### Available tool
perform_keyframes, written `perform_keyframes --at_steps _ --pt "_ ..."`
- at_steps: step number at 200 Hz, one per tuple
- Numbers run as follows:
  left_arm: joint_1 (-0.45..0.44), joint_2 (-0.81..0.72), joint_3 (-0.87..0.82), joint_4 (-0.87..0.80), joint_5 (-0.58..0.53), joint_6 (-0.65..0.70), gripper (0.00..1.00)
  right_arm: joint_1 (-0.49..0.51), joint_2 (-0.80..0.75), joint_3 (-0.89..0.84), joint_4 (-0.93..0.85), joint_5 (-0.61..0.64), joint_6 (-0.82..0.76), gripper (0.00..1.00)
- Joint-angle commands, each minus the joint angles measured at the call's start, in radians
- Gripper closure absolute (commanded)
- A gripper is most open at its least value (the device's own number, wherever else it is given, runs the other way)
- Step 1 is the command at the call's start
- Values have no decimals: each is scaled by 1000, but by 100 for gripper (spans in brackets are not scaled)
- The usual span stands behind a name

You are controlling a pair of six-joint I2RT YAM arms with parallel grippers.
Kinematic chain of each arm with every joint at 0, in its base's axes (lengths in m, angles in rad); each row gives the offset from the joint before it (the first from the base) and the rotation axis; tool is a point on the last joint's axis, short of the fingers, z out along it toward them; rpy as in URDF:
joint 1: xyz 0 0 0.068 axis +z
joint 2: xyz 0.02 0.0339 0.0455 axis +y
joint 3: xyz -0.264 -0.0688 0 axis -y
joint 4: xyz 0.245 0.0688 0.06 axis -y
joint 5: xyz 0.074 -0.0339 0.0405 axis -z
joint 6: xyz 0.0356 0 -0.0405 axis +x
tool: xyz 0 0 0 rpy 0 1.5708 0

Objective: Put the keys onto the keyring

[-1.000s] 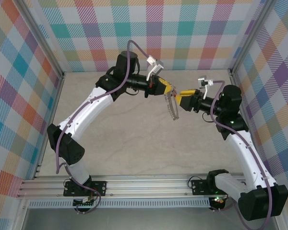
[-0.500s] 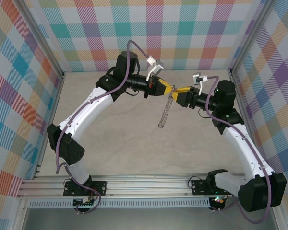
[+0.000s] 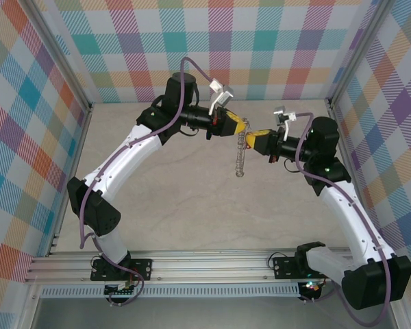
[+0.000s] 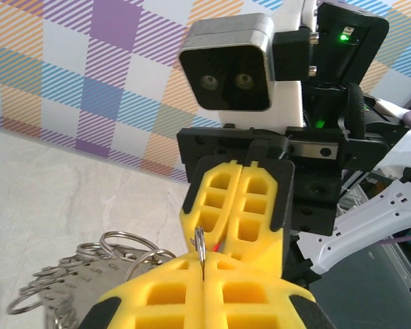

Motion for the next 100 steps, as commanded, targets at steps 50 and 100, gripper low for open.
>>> perform_keyframes --at_steps 50,100 --pt "-6 -46 -17 102 14 -40 100 66 44 72 -43 -59 -36 100" --pt "-6 -52 -34 144 12 -55 100 94 79 77 -12 -15 -27 100"
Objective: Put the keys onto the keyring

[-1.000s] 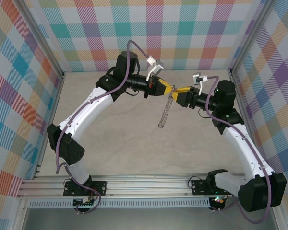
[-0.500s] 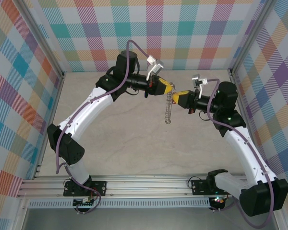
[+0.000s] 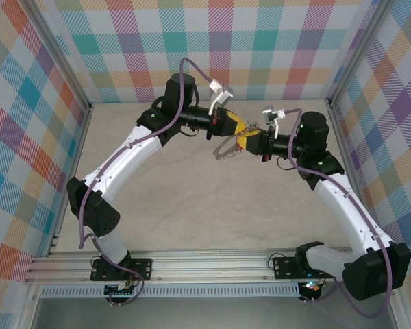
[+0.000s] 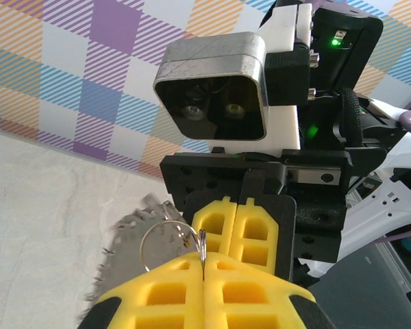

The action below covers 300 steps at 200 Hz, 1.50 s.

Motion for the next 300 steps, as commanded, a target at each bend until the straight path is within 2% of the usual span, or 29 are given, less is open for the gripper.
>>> perform_keyframes --at_steps 1,32,38,44,52,60,69,113,147,185,239,300 --pt "-7 -42 -5 93 7 -18 100 16 -3 23 13 -7 -13 100" --pt "-6 -46 -11 102 6 -22 100 16 -20 20 -15 26 -24 100" --pt "-7 -46 -12 102 7 -22 100 16 -26 17 -24 35 -26 88" --pt "-6 -47 -11 102 7 -22 100 14 -35 16 -35 46 -29 72" --pt "-6 -47 -13 103 8 -21 100 13 -46 14 -48 58 -33 59" --pt "-6 -48 -14 105 8 -22 100 9 -59 13 -60 65 -37 52" --pt "-7 -48 -16 106 10 -21 100 3 -73 11 -68 69 -38 49" --pt "-6 -52 -26 114 16 -19 100 -42 -167 -5 -123 88 -44 47" --pt "-7 -64 -39 123 22 -17 100 -91 -211 5 -99 120 -14 47" --pt "-7 -73 -45 125 28 -16 100 -105 -177 10 12 131 65 49" --pt "-6 -80 -51 129 33 -19 100 -108 -96 9 181 61 184 56" --pt "-7 -77 -50 140 34 -27 100 -108 -44 4 258 4 245 58"
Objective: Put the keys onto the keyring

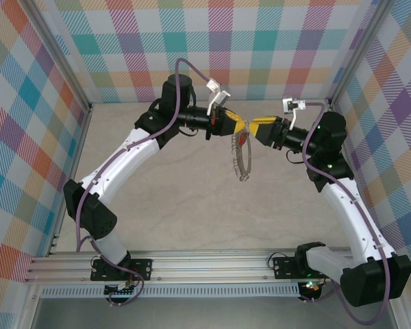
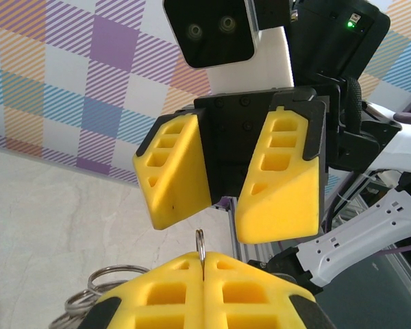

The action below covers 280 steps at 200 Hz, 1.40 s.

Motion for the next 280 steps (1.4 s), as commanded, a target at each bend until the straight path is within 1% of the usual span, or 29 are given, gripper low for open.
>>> perform_keyframes --at_steps 1,77,106,149,171,185,187,200,211,220,248,280 --pt "-5 -43 -1 57 36 -9 100 -7 9 6 87 -46 37 58" --pt "-6 -37 1 63 35 -15 100 -5 51 9 167 -129 92 66" --pt "-8 -34 3 68 35 -17 100 -6 51 8 166 -143 90 75" --pt "-12 -28 5 71 39 -25 100 -6 50 7 175 -143 92 100" --pt "-13 -23 12 55 41 -18 100 -6 47 15 154 -122 80 100" --pt "-13 -17 42 -13 34 26 100 -7 45 32 92 -97 50 100" --pt "-13 -17 47 -44 31 33 100 -7 44 35 80 -93 43 100" --pt "-11 -15 75 -129 14 87 88 -7 41 52 18 -80 1 100" --pt "-3 -22 83 -170 3 119 77 -7 37 69 -42 -77 -41 100" --pt "7 -31 82 -190 -7 134 71 -7 33 83 -96 -73 -79 100" --pt "38 -59 94 -262 -24 197 61 -6 28 144 -278 -66 -228 100" --pt "46 -39 176 -424 -10 299 56 -6 50 208 -445 -72 -371 100"
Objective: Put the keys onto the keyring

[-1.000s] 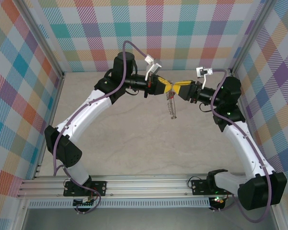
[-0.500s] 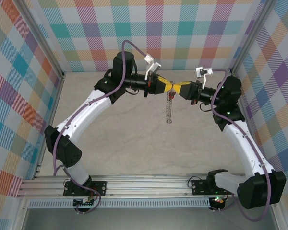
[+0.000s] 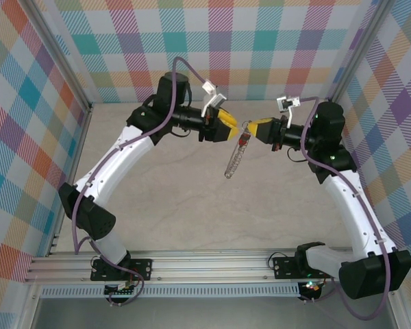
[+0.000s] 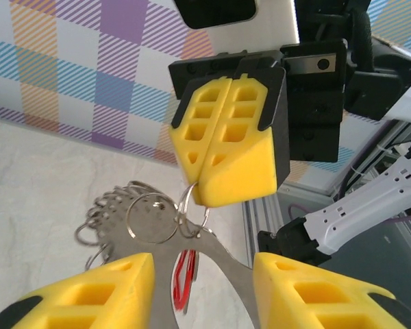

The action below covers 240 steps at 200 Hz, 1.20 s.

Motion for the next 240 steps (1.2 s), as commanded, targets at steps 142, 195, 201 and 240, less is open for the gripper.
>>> perform_keyframes --at_steps 142,195,201,240 --pt "-2 115 201 -262 131 162 63 28 85 151 -264 -133 -269 100" --pt "-11 133 208 -247 140 150 64 43 91 149 -256 -129 -267 100" --pt "-12 135 209 -247 141 149 65 44 91 148 -253 -128 -268 100" --pt "-20 143 211 -250 152 149 69 46 91 143 -244 -122 -261 100"
